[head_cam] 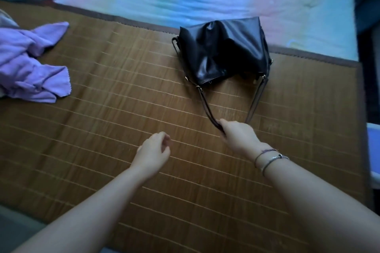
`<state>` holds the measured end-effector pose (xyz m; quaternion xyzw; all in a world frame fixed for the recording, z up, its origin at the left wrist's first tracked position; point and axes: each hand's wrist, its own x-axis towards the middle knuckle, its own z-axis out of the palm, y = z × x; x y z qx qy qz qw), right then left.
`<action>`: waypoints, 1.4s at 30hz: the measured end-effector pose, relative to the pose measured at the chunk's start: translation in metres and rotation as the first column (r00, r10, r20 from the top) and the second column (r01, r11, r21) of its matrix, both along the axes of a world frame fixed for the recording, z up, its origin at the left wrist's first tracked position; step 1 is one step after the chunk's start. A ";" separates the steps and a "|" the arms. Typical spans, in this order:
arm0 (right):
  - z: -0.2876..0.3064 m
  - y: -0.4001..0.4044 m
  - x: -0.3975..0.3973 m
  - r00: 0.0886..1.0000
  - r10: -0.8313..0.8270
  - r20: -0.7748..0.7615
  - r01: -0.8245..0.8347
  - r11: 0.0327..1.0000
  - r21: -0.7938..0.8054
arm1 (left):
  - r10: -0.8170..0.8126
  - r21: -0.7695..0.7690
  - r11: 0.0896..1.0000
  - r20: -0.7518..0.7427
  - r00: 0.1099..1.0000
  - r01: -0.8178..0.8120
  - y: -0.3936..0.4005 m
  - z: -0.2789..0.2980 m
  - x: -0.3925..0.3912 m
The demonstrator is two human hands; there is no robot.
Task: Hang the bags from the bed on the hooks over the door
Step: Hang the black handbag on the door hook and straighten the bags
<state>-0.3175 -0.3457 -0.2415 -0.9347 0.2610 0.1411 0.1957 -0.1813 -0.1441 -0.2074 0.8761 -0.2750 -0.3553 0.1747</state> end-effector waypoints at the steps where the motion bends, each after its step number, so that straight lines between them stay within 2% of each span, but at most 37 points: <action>1: 0.017 0.003 0.002 0.999 0.011 0.047 -0.012 1.000 0.018 | -0.012 -0.037 0.999 0.002 1.000 0.012 -0.004 0.008 -0.002; 6: 0.111 0.014 0.014 0.960 -0.042 0.277 0.031 0.998 0.046 | -0.069 -0.274 0.960 -0.015 0.997 0.062 -0.023 0.061 -0.017; 10: 0.197 0.031 0.015 0.904 -0.115 0.411 0.072 0.990 0.117 | -0.093 -0.459 0.875 0.146 0.985 0.151 -0.030 0.117 -0.019; 12: 0.233 0.046 0.011 0.882 -0.131 0.453 0.101 0.991 0.090 | -0.110 -0.533 0.827 0.157 0.981 0.178 -0.032 0.143 -0.016; 14: 0.261 0.061 0.004 0.859 -0.186 0.476 0.167 0.983 0.083 | -0.147 -0.576 0.796 0.112 0.983 0.185 -0.030 0.166 -0.016; 18: 0.302 0.096 -0.024 0.829 -0.299 0.473 0.309 0.949 0.057 | -0.263 -0.629 0.760 -0.073 0.962 0.160 -0.018 0.203 -0.031; 20: 0.318 0.122 -0.047 0.795 -0.372 0.479 0.398 0.916 0.050 | -0.381 -0.634 0.736 -0.100 0.919 0.236 -0.003 0.221 -0.049; 24: 0.327 0.144 -0.092 0.779 -0.444 0.444 0.488 0.873 0.016 | -0.440 -0.682 0.687 -0.115 0.890 0.251 0.014 0.249 -0.081; 26: 0.330 0.161 -0.131 0.725 -0.499 0.475 0.555 0.832 0.027 | -0.514 -0.719 0.633 -0.113 0.850 0.287 0.020 0.272 -0.107; 31: 0.332 0.198 -0.223 0.541 -0.646 0.539 0.704 0.698 0.129 | -0.725 -0.767 0.469 -0.052 0.686 0.437 0.025 0.325 -0.199; 34: 0.341 0.218 -0.299 0.413 -0.714 0.565 0.779 0.599 0.188 | -0.803 -0.798 0.360 -0.003 0.596 0.482 0.032 0.342 -0.269; 36: 0.345 0.230 -0.346 0.363 -0.753 0.549 0.809 0.547 0.215 | -0.826 -0.814 0.324 0.005 0.564 0.482 0.036 0.347 -0.309; 39: 0.349 0.268 -0.435 0.260 -0.803 0.536 0.870 0.436 0.231 | -0.883 -0.832 0.227 0.044 0.467 0.507 0.051 0.354 -0.398; 42: 0.345 0.310 -0.527 0.237 -0.839 0.489 0.921 0.354 0.160 | -0.932 -0.864 0.164 0.021 0.361 0.475 0.071 0.368 -0.488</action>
